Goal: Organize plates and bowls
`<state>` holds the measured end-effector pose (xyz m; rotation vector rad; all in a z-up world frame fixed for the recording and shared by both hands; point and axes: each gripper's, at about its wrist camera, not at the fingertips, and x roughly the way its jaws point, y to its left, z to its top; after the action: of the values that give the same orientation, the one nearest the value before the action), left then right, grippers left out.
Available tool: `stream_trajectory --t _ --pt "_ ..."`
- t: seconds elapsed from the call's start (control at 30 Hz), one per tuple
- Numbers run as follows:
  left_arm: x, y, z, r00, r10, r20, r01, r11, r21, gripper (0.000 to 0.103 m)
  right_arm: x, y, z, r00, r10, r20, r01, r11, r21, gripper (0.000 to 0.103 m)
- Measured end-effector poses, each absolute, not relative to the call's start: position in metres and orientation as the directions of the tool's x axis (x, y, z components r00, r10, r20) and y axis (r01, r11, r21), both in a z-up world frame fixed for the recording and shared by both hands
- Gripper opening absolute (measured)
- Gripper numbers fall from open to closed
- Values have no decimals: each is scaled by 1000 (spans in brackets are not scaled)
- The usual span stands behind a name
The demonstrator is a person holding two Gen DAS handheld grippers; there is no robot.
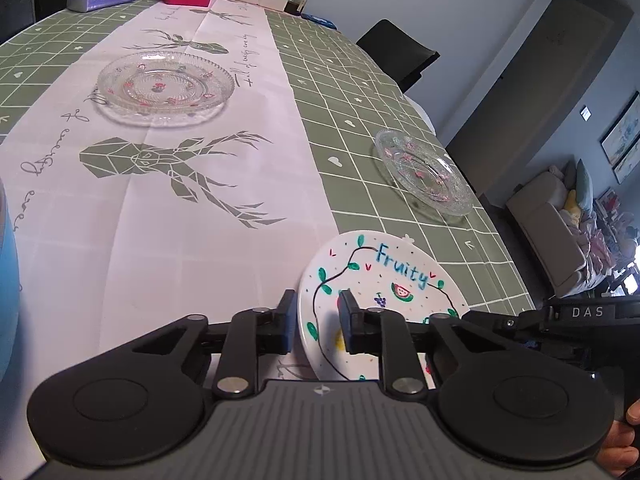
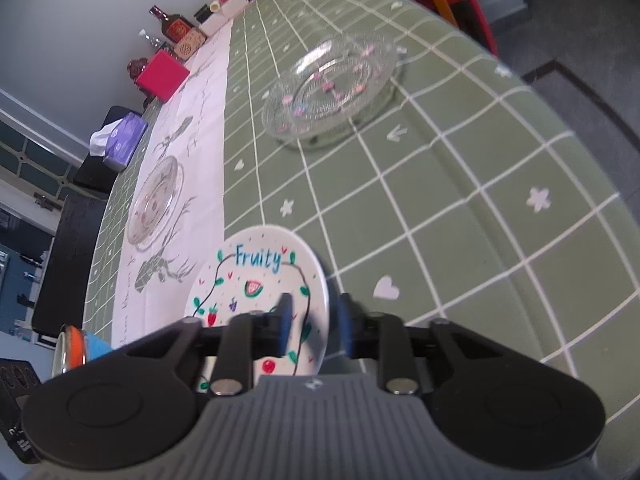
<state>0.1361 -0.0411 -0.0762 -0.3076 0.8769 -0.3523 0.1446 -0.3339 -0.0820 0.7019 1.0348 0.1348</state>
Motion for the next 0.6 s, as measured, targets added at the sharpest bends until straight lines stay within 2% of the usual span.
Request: stream_trajectory --t 0.23,0.6 --pt "122 -34 -69 627 -392 -673 137 906 -401 20 144 -328 -76 538 422 -730 159 800 579 10" --pt "113 -24 -54 682 -275 -678 91 951 -295 20 165 -299 -73 520 450 -725 80 820 566 9"
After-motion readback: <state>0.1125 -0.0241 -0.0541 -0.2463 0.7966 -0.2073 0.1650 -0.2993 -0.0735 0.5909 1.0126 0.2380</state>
